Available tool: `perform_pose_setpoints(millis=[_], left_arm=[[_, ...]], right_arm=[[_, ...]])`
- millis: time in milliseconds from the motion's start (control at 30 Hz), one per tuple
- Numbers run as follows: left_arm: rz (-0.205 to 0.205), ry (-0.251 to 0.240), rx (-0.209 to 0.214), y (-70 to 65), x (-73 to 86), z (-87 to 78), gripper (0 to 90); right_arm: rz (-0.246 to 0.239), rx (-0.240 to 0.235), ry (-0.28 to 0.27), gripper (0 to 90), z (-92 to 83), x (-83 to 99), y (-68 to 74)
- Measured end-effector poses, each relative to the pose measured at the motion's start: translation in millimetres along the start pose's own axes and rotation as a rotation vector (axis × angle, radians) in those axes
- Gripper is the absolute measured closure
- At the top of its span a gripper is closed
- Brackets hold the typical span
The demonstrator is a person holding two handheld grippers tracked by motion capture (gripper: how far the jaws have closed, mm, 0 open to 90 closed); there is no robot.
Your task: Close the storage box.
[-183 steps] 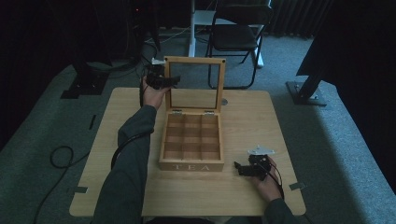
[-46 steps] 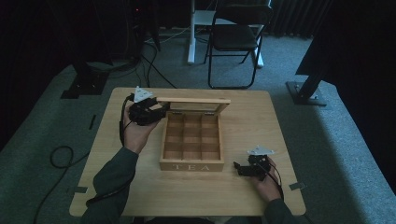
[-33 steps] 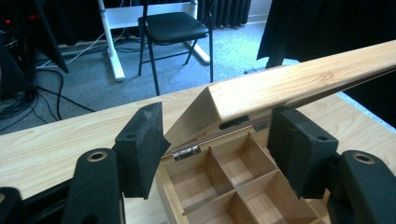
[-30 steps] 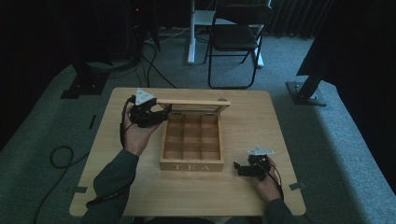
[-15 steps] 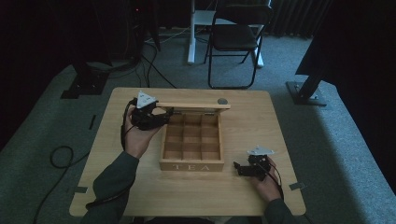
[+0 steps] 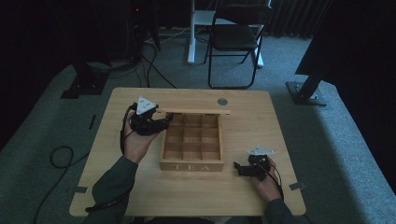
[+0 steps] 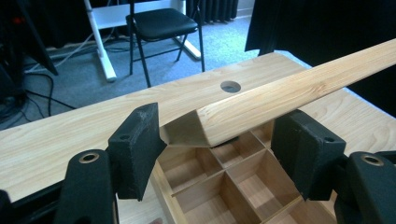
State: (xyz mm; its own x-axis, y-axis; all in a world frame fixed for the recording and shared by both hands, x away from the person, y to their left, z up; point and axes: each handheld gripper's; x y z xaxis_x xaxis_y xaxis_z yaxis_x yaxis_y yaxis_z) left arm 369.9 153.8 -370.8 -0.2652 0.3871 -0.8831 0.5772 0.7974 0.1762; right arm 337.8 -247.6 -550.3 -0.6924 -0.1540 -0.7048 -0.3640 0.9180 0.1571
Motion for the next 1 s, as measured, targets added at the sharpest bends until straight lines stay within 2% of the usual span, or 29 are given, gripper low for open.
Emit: perform_pose_setpoints(millis=[567,1000], left_arm=[[-0.01,0.004,-0.003,-7.2,9.5,-3.6,33.5],[-0.027,0.013,0.014,-12.6,20.3,-6.4,33.1]], right_arm=[[-0.001,0.001,-0.001,12.0,0.1,0.0,-0.1],[-0.002,0.0,-0.002,12.1,0.1,0.0,-0.1]])
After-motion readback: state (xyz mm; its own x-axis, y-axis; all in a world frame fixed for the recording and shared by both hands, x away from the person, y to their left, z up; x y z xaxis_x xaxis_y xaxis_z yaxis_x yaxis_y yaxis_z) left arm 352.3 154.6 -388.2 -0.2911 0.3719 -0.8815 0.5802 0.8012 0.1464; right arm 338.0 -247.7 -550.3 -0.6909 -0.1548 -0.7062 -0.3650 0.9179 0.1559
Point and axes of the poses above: each handheld gripper's, and its own axes: z roughly forward along the jaws, x roughly out of its underside, y roughly to its left, and after that the axes turned 12 degrees about z, right-handed
